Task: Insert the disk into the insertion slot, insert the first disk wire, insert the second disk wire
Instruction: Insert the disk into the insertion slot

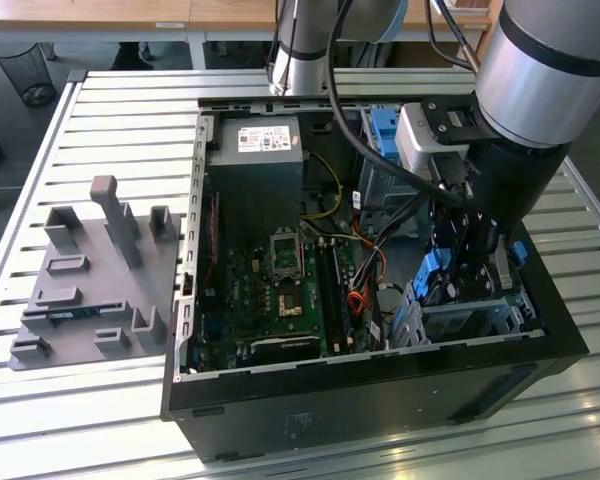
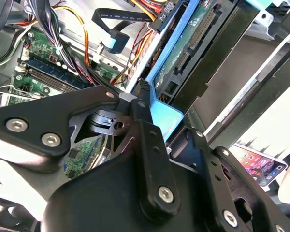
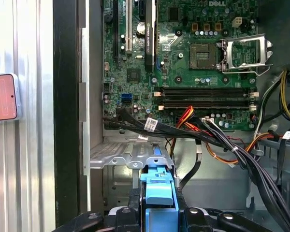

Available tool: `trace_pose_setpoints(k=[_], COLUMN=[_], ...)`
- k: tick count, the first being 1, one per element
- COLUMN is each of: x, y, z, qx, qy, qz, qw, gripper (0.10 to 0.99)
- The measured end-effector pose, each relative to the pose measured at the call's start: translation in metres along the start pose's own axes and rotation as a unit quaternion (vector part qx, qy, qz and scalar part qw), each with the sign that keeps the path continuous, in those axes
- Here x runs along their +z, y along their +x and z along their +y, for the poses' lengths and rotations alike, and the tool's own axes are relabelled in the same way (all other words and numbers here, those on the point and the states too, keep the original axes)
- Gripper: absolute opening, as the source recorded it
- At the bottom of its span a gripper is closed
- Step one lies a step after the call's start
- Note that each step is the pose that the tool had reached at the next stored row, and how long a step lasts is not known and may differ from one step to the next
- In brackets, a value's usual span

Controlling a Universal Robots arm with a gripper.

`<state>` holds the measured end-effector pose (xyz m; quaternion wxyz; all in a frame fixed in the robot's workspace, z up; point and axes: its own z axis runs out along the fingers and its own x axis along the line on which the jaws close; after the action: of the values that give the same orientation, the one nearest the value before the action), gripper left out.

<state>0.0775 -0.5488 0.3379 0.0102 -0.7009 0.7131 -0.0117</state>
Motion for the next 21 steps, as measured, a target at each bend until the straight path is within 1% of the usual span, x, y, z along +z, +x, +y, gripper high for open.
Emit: trace_pose_setpoints(k=[10, 12, 13, 18, 19, 21], x=[0.0031, 0.0032, 0.0033, 0.0034, 0.0034, 0.0032], y=[0.0000, 0.0000, 0.0000, 0.0000, 0.0000, -0.0001], z=[0.0001, 0.0001, 0.0001, 0.0000, -0.0004, -0.0013], qx=[0.000, 0.000, 0.000, 0.000, 0.000, 0.000], qy=[0.0000, 0.0000, 0.0000, -0.0002, -0.0008, -0.0038], qz=[-0.0001, 0.0001, 0.0000, 0.0000, -0.0001, -0.0001], qw=[1.0000, 1.0000, 1.0000, 1.0000, 1.0000, 1.0000], gripper=[0.365, 0.376, 0.439, 0.439, 0.439, 0.439])
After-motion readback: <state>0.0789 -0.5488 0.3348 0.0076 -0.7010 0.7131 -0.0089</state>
